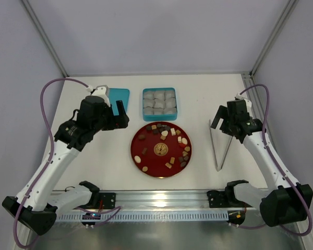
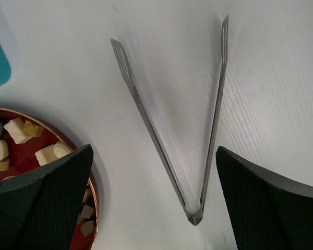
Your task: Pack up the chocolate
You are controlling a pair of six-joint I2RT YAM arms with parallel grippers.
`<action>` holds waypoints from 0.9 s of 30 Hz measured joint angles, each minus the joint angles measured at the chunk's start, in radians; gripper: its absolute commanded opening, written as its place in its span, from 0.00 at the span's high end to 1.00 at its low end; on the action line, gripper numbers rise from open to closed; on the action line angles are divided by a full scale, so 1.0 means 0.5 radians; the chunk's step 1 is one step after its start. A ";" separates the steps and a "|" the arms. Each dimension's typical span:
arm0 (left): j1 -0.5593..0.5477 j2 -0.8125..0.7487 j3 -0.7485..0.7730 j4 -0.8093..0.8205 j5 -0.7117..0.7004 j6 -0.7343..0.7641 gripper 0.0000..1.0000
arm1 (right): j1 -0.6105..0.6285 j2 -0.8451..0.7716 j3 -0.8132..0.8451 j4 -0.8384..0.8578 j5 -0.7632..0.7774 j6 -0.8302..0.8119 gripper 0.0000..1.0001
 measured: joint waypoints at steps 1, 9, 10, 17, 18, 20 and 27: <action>0.000 0.002 -0.002 0.001 0.014 0.000 0.00 | -0.045 0.018 -0.040 -0.004 -0.036 0.000 0.00; 0.000 0.014 -0.003 0.005 0.085 0.006 0.01 | -0.130 0.080 -0.317 0.031 -0.233 0.059 0.00; 0.000 0.014 -0.003 0.005 0.089 0.009 0.00 | -0.130 0.098 -0.343 0.044 -0.247 0.076 0.00; 0.000 0.014 -0.003 0.005 0.097 0.024 0.00 | -0.130 0.202 -0.526 0.131 -0.265 0.181 0.00; 0.000 0.014 -0.003 0.005 0.097 0.024 0.01 | -0.131 0.203 -0.536 0.131 -0.259 0.189 0.00; 0.000 0.014 -0.004 0.005 0.097 0.025 0.00 | -0.131 0.202 -0.546 0.132 -0.249 0.198 0.00; 0.000 0.013 -0.024 0.013 0.098 0.039 0.00 | -0.131 0.203 -0.549 0.133 -0.191 0.204 0.00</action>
